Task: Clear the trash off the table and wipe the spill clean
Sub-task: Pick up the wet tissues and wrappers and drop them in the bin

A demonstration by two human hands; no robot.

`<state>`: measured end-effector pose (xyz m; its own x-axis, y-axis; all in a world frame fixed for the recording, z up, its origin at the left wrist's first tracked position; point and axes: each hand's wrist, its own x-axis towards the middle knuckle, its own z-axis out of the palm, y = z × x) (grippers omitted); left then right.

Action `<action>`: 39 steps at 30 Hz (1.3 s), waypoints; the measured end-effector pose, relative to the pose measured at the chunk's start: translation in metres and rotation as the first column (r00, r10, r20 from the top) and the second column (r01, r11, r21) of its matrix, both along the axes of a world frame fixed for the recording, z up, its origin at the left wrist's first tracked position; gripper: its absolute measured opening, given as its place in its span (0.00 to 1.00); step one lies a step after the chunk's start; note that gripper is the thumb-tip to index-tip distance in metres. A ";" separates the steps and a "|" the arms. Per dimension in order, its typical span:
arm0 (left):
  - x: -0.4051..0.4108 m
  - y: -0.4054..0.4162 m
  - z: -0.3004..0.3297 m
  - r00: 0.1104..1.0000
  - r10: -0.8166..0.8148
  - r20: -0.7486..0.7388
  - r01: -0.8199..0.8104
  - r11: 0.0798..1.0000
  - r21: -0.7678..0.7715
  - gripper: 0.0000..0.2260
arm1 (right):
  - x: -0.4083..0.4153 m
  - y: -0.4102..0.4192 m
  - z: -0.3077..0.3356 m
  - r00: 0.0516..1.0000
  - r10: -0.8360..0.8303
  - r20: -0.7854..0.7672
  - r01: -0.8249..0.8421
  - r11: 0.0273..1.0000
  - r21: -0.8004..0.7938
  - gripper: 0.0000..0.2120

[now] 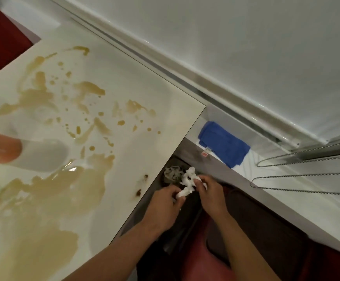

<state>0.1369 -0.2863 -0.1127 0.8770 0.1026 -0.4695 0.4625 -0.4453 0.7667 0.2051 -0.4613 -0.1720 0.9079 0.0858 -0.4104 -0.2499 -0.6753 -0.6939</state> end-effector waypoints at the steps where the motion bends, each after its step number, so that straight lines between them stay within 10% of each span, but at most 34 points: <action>1: 0.003 -0.003 -0.012 1.000 0.017 -0.023 -0.017 1.000 -0.003 0.05 | 0.001 0.001 -0.013 1.000 -0.004 -0.012 0.004 1.000 -0.002 0.07; 19: 0.030 -0.020 -0.122 0.980 0.189 -0.057 -0.182 0.977 0.112 0.06 | -0.003 -0.008 -0.093 0.966 0.101 -0.239 -0.113 0.993 -0.038 0.22; 25: 0.042 -0.021 -0.119 0.978 0.090 -0.189 -0.105 0.992 -0.073 0.31 | -0.026 -0.023 -0.042 0.981 0.090 -0.171 -0.092 0.996 -0.007 0.18; 34: -0.014 0.027 0.002 0.954 -0.300 -0.006 0.300 0.953 0.040 0.25 | -0.042 -0.006 0.066 0.995 0.102 0.011 -0.102 0.994 0.022 0.14; 39: -0.062 0.097 0.093 0.960 -0.265 0.089 0.258 0.963 0.085 0.23 | -0.054 0.032 0.153 0.980 0.191 0.059 -0.197 0.974 0.116 0.16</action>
<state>0.0747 -0.1893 -0.0194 0.9193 -0.1059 -0.3791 0.2465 -0.5961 0.7641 0.1511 -0.4294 -0.0187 0.8869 0.3084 -0.3439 -0.0877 -0.6185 -0.7808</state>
